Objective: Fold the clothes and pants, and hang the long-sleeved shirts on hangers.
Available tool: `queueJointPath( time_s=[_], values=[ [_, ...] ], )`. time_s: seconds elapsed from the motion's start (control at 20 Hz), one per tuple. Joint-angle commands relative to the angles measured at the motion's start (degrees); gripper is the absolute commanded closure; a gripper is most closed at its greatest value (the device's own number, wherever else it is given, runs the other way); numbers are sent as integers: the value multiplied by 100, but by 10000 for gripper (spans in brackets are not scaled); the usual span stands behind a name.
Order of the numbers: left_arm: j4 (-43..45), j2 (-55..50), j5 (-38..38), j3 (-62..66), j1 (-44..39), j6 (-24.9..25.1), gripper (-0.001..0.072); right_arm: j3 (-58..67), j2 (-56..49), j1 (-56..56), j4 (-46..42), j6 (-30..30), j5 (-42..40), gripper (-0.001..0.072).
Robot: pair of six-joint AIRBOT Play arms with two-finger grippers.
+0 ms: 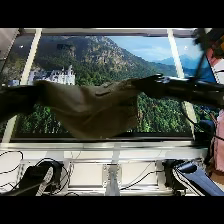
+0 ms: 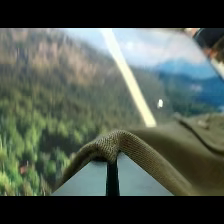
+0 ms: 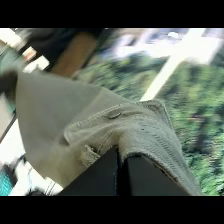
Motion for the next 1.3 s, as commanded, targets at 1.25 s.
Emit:
queueJointPath(
  time_s=[1.25],
  values=[
    [61,-4297,695,-1016,-1287,-52,693,-1106,-2312,-778,-2426,601,704,682]
  ],
)
